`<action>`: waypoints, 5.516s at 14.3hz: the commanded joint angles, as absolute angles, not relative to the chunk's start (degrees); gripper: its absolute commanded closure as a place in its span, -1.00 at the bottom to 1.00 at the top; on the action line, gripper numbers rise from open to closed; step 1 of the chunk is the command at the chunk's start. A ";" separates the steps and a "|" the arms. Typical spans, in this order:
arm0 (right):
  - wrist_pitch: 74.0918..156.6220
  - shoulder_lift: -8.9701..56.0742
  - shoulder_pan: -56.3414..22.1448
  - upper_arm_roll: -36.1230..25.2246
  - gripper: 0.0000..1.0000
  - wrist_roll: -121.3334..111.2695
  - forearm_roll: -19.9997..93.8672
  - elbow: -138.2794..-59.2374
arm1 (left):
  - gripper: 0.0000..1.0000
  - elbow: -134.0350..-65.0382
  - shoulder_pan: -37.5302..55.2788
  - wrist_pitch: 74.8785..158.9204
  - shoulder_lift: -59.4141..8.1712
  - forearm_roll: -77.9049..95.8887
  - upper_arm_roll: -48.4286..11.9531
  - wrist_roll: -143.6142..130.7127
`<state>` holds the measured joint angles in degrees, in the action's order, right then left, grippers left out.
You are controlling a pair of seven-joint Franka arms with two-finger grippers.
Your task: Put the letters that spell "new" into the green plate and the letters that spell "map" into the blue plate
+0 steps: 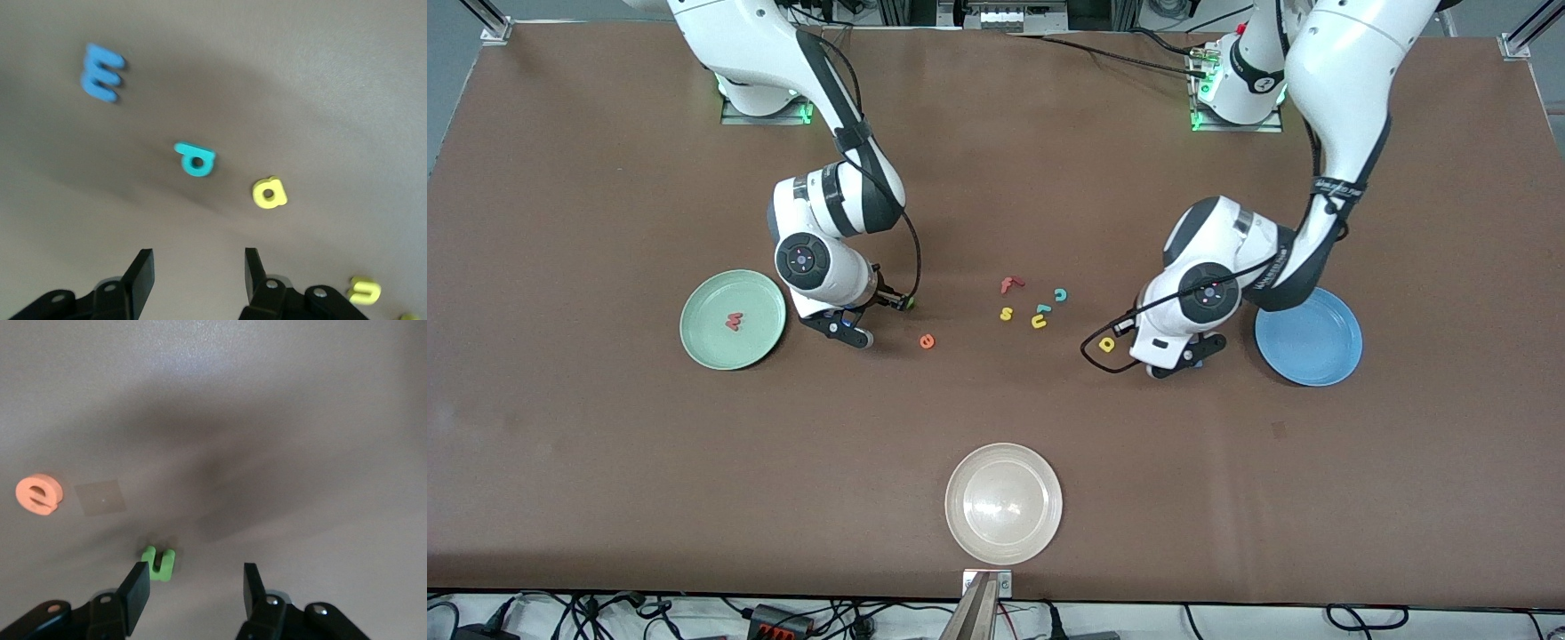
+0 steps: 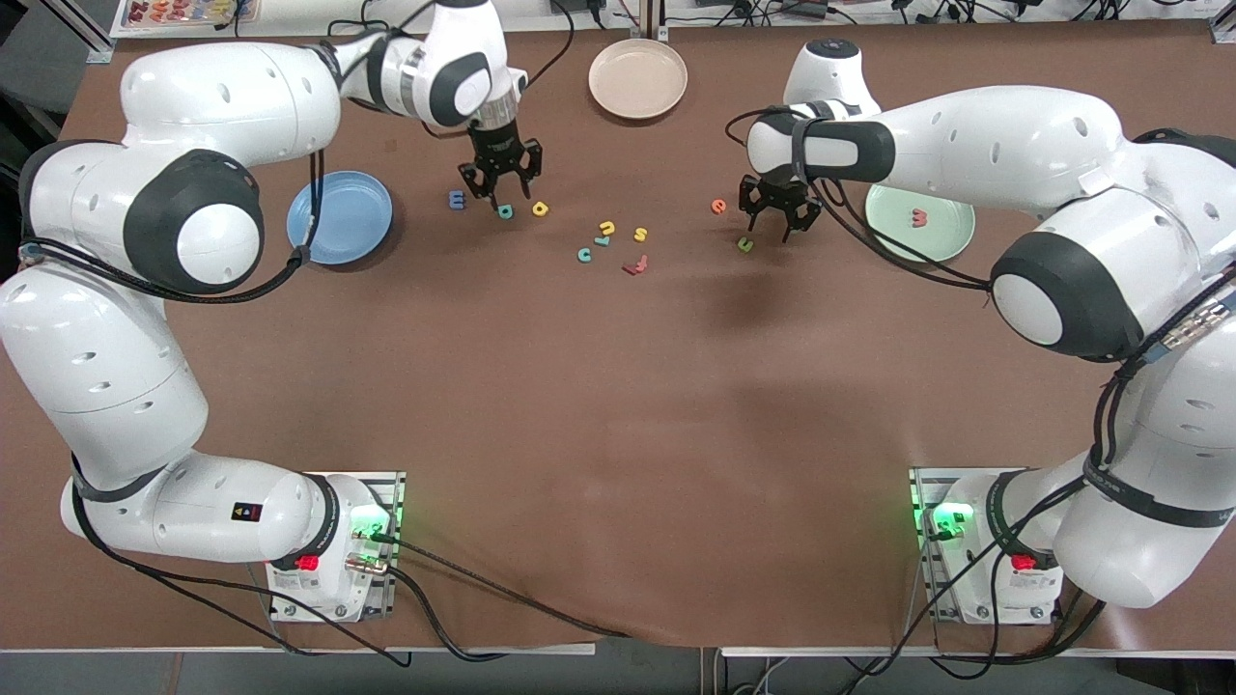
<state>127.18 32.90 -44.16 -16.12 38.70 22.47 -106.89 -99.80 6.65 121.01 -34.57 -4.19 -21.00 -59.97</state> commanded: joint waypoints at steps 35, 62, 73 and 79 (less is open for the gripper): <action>132.80 37.18 -49.48 -16.35 0.51 45.26 23.64 -105.82 | -0.45 -95.89 8.00 126.03 -39.46 -7.73 -20.57 -71.89; 112.58 35.42 -45.28 -41.57 0.72 0.54 18.37 -103.17 | 0.57 -96.24 7.82 131.75 -42.80 -8.00 -20.13 -70.93; 114.17 38.67 -43.77 -39.73 0.70 -2.02 22.85 -105.21 | 0.57 -96.15 7.73 128.94 -41.84 -8.00 -20.13 -71.02; 115.40 40.34 -43.86 -39.46 0.59 -1.93 22.94 -105.29 | 0.57 -96.33 7.91 127.27 -41.49 -8.00 -20.13 -71.02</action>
<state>114.62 40.04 -43.79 -39.51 -1.10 21.89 -105.09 -95.93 7.79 129.08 -42.89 -6.97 -20.30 -71.63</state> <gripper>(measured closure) 0.736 0.722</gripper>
